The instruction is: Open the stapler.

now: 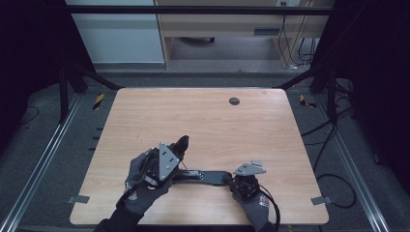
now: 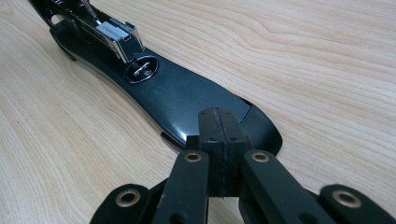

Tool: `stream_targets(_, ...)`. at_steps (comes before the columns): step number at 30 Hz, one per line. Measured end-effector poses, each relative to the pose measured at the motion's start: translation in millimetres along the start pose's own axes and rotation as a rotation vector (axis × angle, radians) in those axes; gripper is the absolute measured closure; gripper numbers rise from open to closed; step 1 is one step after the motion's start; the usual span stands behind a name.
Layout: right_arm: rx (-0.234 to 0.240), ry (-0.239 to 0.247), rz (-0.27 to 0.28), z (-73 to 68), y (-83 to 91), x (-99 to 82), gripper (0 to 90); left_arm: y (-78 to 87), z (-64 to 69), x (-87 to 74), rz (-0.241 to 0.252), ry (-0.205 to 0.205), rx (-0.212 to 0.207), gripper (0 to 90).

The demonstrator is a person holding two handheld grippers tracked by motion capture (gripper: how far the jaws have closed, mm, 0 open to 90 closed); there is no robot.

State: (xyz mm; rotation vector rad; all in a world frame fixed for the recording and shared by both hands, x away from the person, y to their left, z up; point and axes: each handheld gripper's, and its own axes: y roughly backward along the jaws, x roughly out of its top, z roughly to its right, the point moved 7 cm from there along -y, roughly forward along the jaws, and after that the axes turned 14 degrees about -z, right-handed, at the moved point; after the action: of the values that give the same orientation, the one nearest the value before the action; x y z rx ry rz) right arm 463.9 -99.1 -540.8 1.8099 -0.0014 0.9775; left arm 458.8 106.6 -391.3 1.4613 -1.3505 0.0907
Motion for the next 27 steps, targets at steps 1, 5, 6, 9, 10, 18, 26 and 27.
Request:
stream_targets(1,0.001,0.0,0.0,0.0,0.0,0.0,90.0,0.6,-1.1,-0.7,0.004,0.007,-0.002,60.6)
stream_targets(5,-0.001,0.004,0.002,0.1,-0.1,0.2,90.0,1.8,-3.4,-2.1,0.006,0.018,-0.003,60.7)
stream_targets(6,-0.001,0.004,0.001,0.0,-0.1,0.1,90.0,2.8,-5.2,-3.2,0.008,0.023,-0.003,60.8)
stream_targets(9,-0.001,0.004,0.001,0.0,-0.1,0.1,90.0,3.8,-7.1,-4.5,0.011,0.033,-0.005,60.9)
stream_targets(10,-0.002,0.005,0.001,0.0,-0.1,0.1,90.0,4.8,-9.4,-5.9,0.015,0.042,-0.008,61.0)
stream_targets(18,-0.001,0.004,0.001,0.1,-0.1,0.1,90.0,7.9,-16.4,-11.2,0.032,0.078,-0.023,61.1)
stream_targets(26,0.0,0.008,0.002,0.3,-0.1,0.1,90.0,12.3,-28.3,-19.8,0.048,0.136,-0.041,61.2)
stream_targets(27,0.0,0.009,0.002,0.3,-0.1,0.1,90.0,13.2,-30.7,-22.1,0.053,0.144,-0.047,61.2)
